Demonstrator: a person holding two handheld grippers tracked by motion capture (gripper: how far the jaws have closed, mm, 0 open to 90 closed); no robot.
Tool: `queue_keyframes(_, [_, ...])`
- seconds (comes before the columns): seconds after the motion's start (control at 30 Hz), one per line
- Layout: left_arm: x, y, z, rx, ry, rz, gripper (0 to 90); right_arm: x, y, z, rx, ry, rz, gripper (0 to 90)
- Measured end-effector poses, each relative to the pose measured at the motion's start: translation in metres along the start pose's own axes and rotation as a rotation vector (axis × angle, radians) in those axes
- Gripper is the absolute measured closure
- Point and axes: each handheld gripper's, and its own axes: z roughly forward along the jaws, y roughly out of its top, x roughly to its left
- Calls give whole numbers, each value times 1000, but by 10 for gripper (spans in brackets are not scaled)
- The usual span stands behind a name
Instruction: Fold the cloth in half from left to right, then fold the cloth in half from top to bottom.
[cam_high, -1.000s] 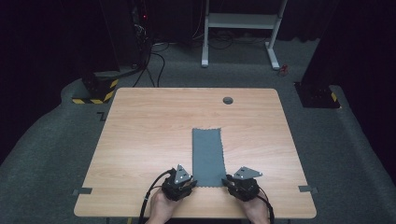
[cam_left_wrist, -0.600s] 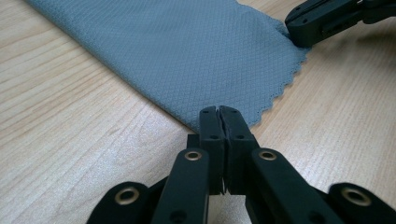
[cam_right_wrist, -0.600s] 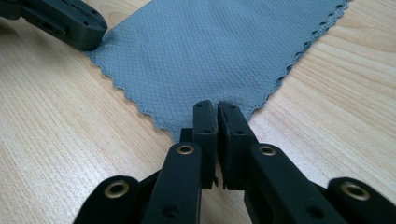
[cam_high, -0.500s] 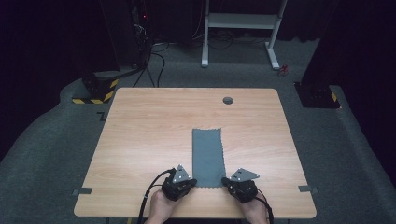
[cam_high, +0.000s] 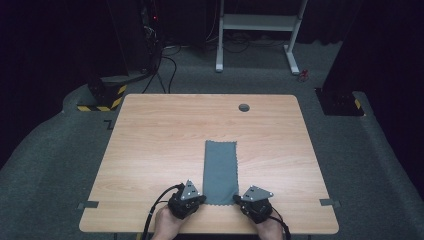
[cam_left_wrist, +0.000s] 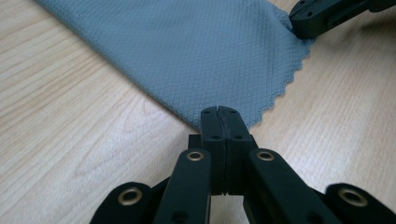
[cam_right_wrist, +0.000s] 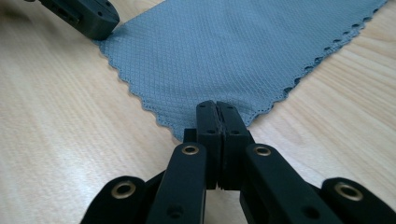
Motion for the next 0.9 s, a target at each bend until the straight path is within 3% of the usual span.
queue_keyframes(0.17, [-1,1,-2,18,5,-6,886,4,1,-1,16,8,-22,857])
queue_keyframes(0.33, [-4,8,-2,18,9,19,791,6,6,-2,36,18,-38,798])
queue_keyframes(0.43, [2,13,-3,-21,5,-6,720,1,9,-3,17,23,-23,799])
queue_keyframes(0.53, [10,23,4,-51,-8,-4,694,-8,16,-1,1,13,-13,818])
queue_keyframes(0.7, [26,45,26,-43,7,-34,671,-25,29,14,-21,-2,21,844])
queue_keyframes(0.9, [40,42,33,-9,64,-47,663,-32,33,29,6,-13,35,843])
